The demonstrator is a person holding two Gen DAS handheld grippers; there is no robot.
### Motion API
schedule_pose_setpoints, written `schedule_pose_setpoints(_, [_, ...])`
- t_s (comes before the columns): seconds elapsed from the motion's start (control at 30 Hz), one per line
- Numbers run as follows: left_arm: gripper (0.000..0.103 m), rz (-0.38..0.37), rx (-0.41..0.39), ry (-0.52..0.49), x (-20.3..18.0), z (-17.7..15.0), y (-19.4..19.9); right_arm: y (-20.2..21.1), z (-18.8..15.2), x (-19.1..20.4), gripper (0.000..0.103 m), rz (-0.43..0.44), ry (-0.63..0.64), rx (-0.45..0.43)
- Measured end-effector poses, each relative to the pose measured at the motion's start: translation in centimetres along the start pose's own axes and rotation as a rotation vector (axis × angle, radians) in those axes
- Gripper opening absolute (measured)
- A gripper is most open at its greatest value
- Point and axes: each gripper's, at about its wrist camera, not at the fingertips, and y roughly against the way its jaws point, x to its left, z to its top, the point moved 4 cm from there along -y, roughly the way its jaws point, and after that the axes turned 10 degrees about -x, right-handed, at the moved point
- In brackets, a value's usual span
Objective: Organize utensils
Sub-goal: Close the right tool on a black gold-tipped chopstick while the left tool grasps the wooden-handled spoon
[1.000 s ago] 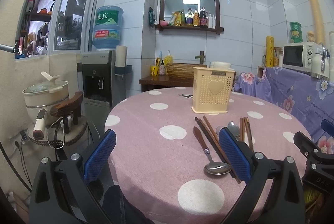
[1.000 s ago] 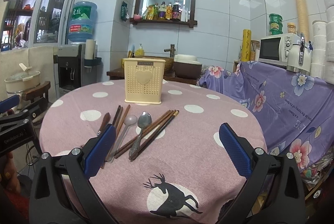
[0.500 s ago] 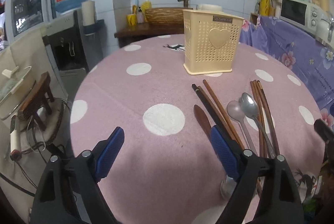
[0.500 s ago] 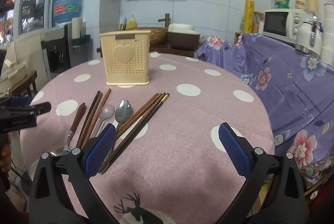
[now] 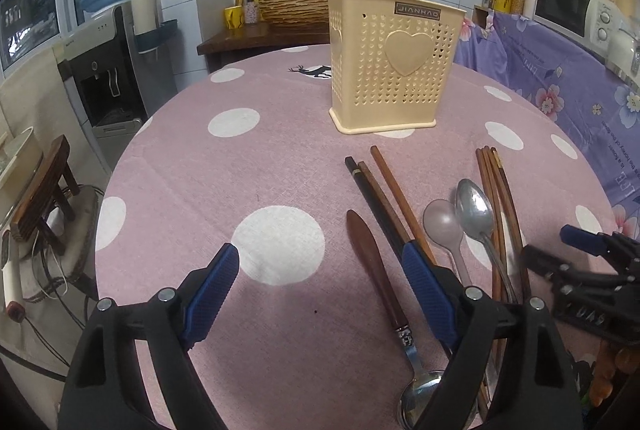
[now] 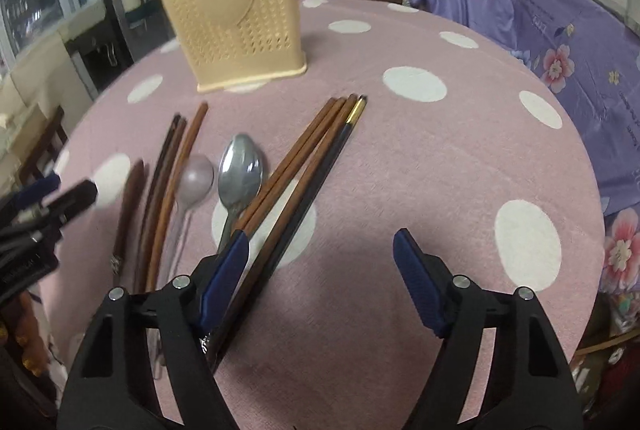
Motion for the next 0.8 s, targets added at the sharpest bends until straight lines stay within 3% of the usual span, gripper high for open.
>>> schedule_pose_setpoints(0.17, [0.083,0.001,0.017,0.018,0.3,-0.2,-0.4,-0.2,-0.7,0.0,0.072,-0.031,0.051,0.034])
schedule_pose_setpoints(0.37, [0.083,0.0,0.029,0.016,0.2,-0.5,-0.5,0.7,-0.8,-4.4,0.071,-0.108,0.036,0.06])
schedule_pose_setpoints(0.47, [0.083,0.002,0.033,0.017,0.1,-0.5,-0.6,1.3,-0.6,-6.1,0.071,-0.03,-0.064,0.07])
schedule_pose_setpoints(0.57, [0.083,0.005,0.035,0.015,0.0,-0.4,-0.9,1.8,0.6,-6.2,0.071,-0.068,-0.029,-0.002])
schedule_pose_setpoints(0.63, [0.083,0.003,0.04,0.013,0.0,-0.4,-1.0,1.2,1.3,-6.1,0.065,-0.064,-0.026,-0.018])
schedule_pose_setpoints(0.7, [0.083,-0.001,0.04,0.016,-0.1,-0.4,-1.0,0.0,1.9,-6.2,0.052,-0.051,-0.055,-0.01])
schedule_pose_setpoints(0.8, [0.083,-0.002,0.033,0.018,-0.1,-0.4,-0.7,-1.6,2.1,-5.9,0.05,-0.083,-0.034,0.011])
